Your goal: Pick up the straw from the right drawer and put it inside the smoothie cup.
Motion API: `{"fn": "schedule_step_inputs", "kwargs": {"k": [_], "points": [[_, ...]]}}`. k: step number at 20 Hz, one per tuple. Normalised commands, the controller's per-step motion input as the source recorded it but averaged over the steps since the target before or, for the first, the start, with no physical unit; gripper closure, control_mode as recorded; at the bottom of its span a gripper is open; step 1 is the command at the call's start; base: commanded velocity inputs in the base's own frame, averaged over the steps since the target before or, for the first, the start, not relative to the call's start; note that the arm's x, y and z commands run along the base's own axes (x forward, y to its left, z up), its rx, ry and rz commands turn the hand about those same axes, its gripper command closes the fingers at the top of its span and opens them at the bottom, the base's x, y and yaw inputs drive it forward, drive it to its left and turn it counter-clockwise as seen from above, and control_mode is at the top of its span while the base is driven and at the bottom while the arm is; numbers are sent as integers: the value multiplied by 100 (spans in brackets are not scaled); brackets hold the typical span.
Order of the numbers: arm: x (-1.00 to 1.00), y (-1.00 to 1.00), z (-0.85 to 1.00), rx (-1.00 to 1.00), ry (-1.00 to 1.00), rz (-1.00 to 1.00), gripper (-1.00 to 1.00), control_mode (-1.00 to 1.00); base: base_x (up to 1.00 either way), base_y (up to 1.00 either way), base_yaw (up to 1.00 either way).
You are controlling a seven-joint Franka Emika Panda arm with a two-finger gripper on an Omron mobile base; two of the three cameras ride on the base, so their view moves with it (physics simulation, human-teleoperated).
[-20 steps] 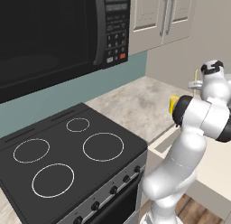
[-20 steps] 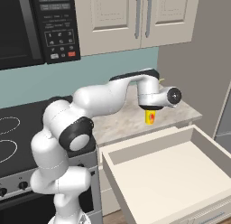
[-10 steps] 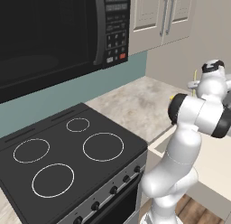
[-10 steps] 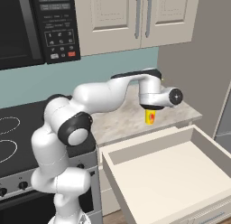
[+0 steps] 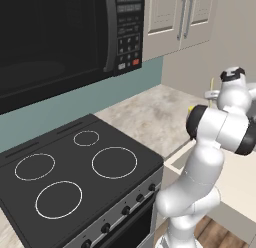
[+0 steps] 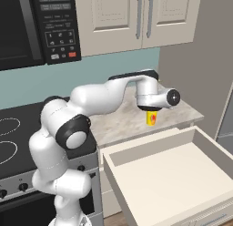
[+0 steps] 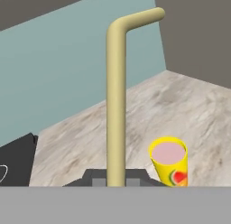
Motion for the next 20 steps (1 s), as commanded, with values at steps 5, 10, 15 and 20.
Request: {"fn": "schedule_step_inputs", "kwargs": {"k": [5,10,15,20], "points": [[0,30,-5,0,0,0,100,-100,0,0,0],[0,20,-7,0,0,0,100,-100,0,0,0],[0,2,-15,0,0,0,100,-100,0,0,0],[0,0,-8,0,0,0,100,-100,0,0,0]]}}
